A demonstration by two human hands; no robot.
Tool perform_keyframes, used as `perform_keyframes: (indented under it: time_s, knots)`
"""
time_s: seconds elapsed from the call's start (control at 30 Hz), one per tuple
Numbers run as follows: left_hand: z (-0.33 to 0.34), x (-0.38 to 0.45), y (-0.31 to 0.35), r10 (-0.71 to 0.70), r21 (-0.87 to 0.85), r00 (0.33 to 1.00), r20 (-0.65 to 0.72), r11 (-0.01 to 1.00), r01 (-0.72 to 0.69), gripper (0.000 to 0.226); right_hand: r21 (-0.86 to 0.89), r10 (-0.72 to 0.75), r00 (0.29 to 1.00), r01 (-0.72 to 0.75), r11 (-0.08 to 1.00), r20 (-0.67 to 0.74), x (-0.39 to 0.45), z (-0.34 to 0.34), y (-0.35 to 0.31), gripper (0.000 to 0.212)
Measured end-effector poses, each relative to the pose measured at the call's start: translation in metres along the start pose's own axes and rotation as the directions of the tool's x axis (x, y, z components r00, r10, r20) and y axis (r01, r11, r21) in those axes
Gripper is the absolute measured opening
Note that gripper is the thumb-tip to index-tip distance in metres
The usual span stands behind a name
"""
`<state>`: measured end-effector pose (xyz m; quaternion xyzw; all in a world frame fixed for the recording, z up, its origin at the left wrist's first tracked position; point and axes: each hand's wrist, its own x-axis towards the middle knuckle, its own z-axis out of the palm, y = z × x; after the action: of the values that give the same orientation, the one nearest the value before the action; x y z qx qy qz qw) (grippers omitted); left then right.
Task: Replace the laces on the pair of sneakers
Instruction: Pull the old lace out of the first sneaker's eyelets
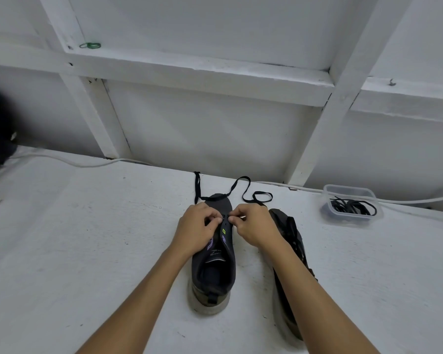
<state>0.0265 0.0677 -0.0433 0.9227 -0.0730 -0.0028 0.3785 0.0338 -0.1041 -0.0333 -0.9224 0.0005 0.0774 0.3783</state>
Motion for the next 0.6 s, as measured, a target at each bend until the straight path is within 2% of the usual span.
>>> perform_keyframes:
  time_s: [0.1,0.2,0.37,0.5,0.6]
  knots:
    - [0.006,-0.001,0.001,-0.028,-0.035,0.999,-0.025,0.999,0.027,0.009,0.009,0.012,1.000,-0.012,1.000,-0.011,0.001,0.001,0.000,0.018]
    - [0.011,-0.002,0.001,-0.051,-0.065,0.997,-0.052,0.997,0.047,0.009,0.042,0.021,1.000,-0.020,0.999,-0.004,0.000,0.002,0.001,0.018]
    - [0.015,-0.002,0.002,-0.017,0.010,0.997,-0.072,1.000,0.017,0.011,0.066,0.036,0.999,-0.037,0.997,0.022,0.001,0.002,0.001,0.016]
    - [0.017,-0.001,0.006,-0.004,-0.042,0.996,-0.092,0.999,0.000,0.010,0.072,0.053,0.998,-0.056,0.996,0.035,0.000,0.003,0.005,0.018]
    - [0.018,-0.001,0.007,0.004,0.024,0.996,-0.092,1.000,-0.002,0.010,0.100,0.065,0.997,-0.068,0.993,0.034,0.002,0.003,0.004,0.021]
